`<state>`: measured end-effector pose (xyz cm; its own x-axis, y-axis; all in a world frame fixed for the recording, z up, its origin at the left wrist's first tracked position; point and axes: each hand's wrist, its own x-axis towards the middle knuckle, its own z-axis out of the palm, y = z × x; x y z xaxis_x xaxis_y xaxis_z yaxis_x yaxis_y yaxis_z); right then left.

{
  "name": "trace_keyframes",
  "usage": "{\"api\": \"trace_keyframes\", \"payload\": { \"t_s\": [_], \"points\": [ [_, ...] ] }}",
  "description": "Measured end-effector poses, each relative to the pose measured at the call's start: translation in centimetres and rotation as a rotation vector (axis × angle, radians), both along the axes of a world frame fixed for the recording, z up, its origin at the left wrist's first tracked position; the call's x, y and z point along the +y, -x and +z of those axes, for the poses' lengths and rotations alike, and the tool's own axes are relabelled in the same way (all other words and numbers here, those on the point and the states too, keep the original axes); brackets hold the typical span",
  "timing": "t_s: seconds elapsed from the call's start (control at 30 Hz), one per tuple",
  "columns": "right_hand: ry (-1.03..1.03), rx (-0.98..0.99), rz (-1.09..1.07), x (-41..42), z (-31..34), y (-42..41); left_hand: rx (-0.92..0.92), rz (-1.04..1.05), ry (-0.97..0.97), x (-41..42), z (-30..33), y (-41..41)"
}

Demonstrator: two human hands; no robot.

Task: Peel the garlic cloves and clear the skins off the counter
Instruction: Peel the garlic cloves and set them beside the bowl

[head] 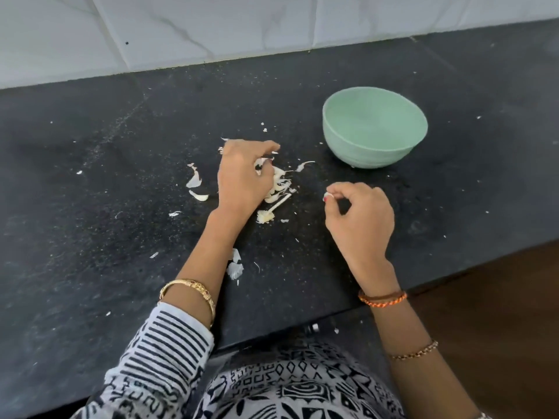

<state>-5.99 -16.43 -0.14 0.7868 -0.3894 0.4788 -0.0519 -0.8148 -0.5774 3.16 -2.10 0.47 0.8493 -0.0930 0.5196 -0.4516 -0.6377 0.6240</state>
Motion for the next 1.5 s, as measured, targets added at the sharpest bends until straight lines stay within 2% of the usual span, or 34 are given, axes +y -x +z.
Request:
{"api": "trace_keyframes", "payload": {
  "t_s": [0.2,0.37,0.43,0.53,0.63,0.8,0.9,1.0,1.27,1.5],
  "points": [
    [0.146,-0.014,-0.048,-1.2,-1.0,1.7,-0.048,-0.027,-0.030,-0.5,-0.2,0.3],
    [0.032,0.052,0.019,-1.3,-1.0,0.9,-0.055,-0.018,-0.024,0.0,-0.6,-0.2],
    [0.033,0.065,-0.053,-1.8,-1.2,2.2,-0.046,-0.091,-0.025,-1.1,-0.7,0.7],
    [-0.037,0.067,-0.055,-1.6,-1.1,2.5,-0.041,-0.086,-0.027,-0.9,-0.7,0.3],
    [-0.224,0.045,-0.013,-1.2,0.3,2.5,0.019,-0.103,0.002,-0.7,-0.6,0.1],
    [-0.801,0.138,0.194,0.7,3.0,0.5,0.057,-0.046,0.025,-0.6,-0.4,0.5],
    [-0.967,0.188,0.342,2.1,3.9,-2.0,0.084,-0.021,0.047,-0.2,-0.2,0.2],
    [-0.993,0.192,0.426,3.1,4.2,-4.5,0.122,0.026,0.129,0.2,-0.1,-0.1],
    [-0.933,0.046,0.481,5.0,4.8,-10.6,0.135,0.092,0.353,1.8,0.5,-1.8],
    [-0.754,0.008,0.375,5.7,3.0,-12.6,0.186,0.114,0.455,2.8,-0.1,-3.0]
  ]
}}
